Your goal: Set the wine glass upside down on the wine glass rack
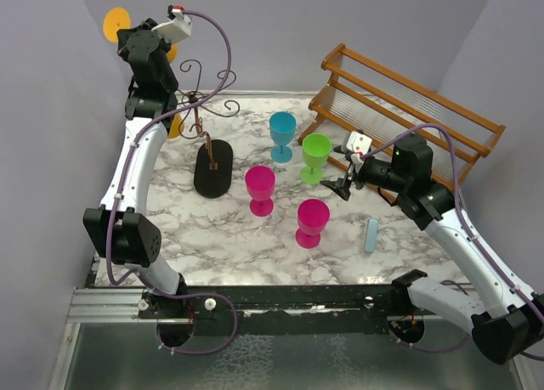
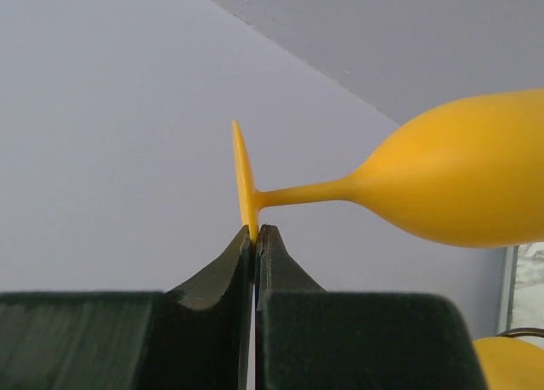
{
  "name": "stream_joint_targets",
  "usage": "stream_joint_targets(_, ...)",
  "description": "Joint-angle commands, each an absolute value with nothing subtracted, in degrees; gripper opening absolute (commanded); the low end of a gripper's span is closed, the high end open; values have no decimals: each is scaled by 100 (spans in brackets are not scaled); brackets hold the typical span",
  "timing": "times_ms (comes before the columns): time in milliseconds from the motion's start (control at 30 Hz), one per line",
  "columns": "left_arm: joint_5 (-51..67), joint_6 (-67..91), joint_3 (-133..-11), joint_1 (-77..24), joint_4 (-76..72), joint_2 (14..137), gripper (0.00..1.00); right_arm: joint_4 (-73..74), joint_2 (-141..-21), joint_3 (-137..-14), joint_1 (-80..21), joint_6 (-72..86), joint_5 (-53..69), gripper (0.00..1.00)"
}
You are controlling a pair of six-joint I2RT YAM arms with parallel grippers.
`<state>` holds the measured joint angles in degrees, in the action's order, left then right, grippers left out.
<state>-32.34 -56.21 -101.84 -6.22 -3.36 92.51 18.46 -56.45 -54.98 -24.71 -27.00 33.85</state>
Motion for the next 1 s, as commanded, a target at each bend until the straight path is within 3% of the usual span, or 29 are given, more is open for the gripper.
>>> stream_joint_targets(0, -2848, -6328, -10295, -598, -144, 9421, 0, 1592, -5536, -5426, -2362, -2569, 3642, 88)
stream_joint_targets(600, -1711, -6663, -9883, -615, 1180, 9274, 0, 1630, -5564, -5405, -2284, -2582, 3788, 88)
stream_joint_targets(967, -1133, -6833, -9352, -707, 1104, 8857, 0, 1632, -5585, -5390, -2251, -2592, 3789, 88)
